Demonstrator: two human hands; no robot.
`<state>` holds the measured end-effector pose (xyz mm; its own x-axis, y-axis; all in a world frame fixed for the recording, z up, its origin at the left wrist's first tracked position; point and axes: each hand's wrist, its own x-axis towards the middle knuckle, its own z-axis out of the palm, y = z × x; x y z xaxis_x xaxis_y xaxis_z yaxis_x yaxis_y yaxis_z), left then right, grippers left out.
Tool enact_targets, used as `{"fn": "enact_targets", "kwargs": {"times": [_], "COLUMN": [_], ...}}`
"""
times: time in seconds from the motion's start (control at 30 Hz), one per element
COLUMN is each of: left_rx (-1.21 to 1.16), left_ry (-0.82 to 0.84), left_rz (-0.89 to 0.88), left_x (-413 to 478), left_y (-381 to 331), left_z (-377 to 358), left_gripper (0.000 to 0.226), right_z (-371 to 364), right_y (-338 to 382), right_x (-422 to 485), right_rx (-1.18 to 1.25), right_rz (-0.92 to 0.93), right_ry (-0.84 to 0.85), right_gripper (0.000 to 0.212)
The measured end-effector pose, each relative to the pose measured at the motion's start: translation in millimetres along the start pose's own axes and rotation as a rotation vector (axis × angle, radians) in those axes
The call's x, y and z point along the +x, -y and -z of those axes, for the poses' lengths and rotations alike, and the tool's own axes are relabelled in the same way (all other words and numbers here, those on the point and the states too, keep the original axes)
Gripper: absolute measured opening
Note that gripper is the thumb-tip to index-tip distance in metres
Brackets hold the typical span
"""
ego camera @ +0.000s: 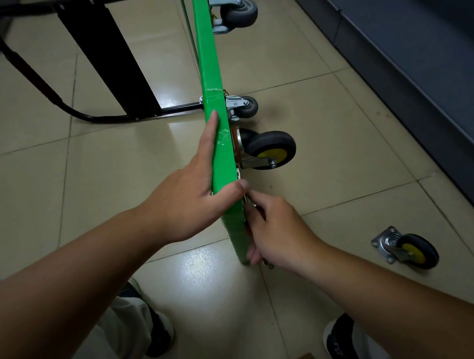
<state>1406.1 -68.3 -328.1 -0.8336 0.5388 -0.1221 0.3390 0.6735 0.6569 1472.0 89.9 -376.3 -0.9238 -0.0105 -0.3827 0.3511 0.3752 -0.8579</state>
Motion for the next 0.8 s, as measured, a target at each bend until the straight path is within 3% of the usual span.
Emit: {"fn": "enact_targets", "kwargs": {"times": [0.4,0.8], "left_rx": [0.028,0.019], "left_ry": [-0.035,-0.047], "left_rz": [-0.025,-0.019], "left_x": [1.9,1.4], "left_y": [2.4,4.7], "left_z": [-3.1,-3.7], "left_gripper": [0.108,0.106], "right_z": [-7.5,-19.4], "right_y": [-10.6,-28.0], "right_x": [12.5,17.2], "right_rx": [-0.085,0.023], "right_rz": [0.11,0.176], "right_ry": [-0.242,-0.316], "right_gripper": [0.028,0.036]}}
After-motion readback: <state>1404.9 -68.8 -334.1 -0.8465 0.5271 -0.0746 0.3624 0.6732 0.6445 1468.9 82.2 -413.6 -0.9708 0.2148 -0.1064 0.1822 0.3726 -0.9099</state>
